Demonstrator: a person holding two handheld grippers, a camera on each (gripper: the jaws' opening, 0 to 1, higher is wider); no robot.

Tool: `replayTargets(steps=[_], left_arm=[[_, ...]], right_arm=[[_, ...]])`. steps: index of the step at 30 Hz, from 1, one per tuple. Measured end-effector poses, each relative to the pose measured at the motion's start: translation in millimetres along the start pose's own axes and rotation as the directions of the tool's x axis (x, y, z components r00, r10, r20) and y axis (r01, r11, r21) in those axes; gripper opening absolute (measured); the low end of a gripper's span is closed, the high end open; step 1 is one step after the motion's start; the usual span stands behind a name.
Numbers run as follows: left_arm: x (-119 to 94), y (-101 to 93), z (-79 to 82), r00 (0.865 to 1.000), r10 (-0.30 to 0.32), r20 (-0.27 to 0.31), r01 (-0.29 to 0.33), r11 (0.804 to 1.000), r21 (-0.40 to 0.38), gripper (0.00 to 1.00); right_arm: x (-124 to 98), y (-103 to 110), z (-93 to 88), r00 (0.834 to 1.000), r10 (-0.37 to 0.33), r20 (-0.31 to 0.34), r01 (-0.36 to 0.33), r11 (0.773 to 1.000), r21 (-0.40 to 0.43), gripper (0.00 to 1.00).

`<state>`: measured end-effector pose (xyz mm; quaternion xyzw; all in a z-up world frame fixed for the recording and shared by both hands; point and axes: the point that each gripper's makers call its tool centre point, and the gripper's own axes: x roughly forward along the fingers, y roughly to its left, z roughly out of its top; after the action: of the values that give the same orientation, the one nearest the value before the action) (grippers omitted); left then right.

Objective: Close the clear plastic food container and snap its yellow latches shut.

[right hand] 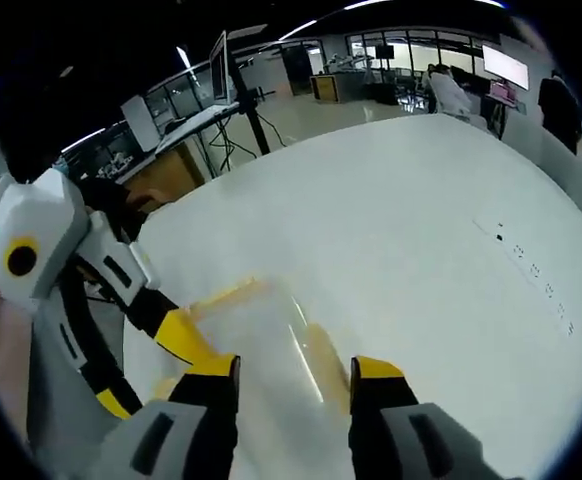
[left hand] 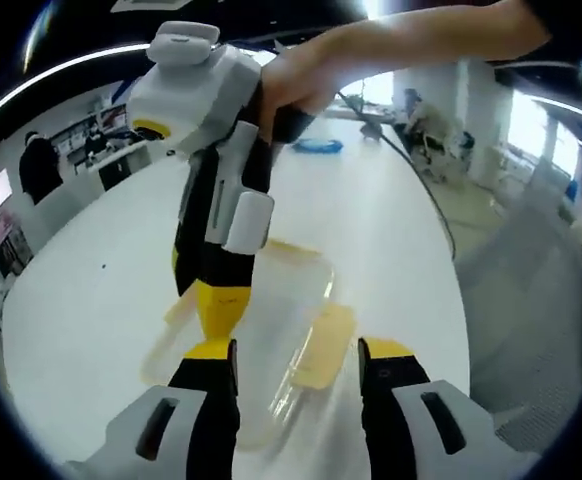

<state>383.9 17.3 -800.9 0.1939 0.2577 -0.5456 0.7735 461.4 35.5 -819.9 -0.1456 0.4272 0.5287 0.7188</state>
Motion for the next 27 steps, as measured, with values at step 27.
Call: replayTargets(steps=[27], left_arm=[[6.1, 2.1, -1.2, 0.998, 0.003, -0.062, -0.001, 1.0, 0.027, 0.34]], right_arm=[[0.2, -1.2, -1.3, 1.0, 0.009, 0.011, -0.009, 1.0, 0.02, 0.44]])
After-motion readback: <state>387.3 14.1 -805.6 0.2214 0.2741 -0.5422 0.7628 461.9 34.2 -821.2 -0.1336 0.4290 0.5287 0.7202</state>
